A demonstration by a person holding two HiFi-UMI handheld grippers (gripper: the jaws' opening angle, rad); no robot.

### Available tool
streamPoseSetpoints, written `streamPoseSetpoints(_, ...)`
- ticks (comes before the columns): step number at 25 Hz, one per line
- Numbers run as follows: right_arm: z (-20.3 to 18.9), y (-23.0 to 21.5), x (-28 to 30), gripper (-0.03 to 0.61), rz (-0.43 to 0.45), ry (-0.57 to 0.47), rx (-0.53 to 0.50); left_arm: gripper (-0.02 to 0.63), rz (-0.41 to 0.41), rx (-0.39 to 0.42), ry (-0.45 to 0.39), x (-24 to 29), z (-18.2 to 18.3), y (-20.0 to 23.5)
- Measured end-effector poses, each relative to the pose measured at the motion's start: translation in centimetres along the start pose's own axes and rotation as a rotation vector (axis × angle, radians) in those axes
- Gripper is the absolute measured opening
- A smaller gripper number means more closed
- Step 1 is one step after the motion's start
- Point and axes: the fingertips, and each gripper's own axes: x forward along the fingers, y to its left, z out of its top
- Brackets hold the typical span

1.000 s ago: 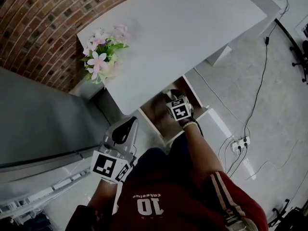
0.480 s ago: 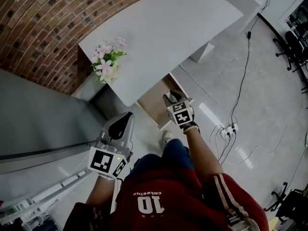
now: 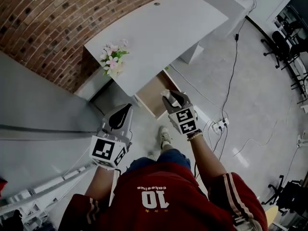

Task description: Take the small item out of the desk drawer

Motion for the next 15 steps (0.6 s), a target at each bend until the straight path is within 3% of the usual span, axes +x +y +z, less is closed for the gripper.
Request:
streamPoseSetpoints(6,6.4,5.0,-7.9,0.144,0.031,-0.161,0.052,0.003,0.039,0.011,-0.048,-3.8,1.9,0.3)
streamPoseSetpoints(15,15.0,10.7,-18.4,0.143,0.020,-0.412,0.091,0.003,-0.001,0.026,-0.137,-9.2,5.3,-2.2)
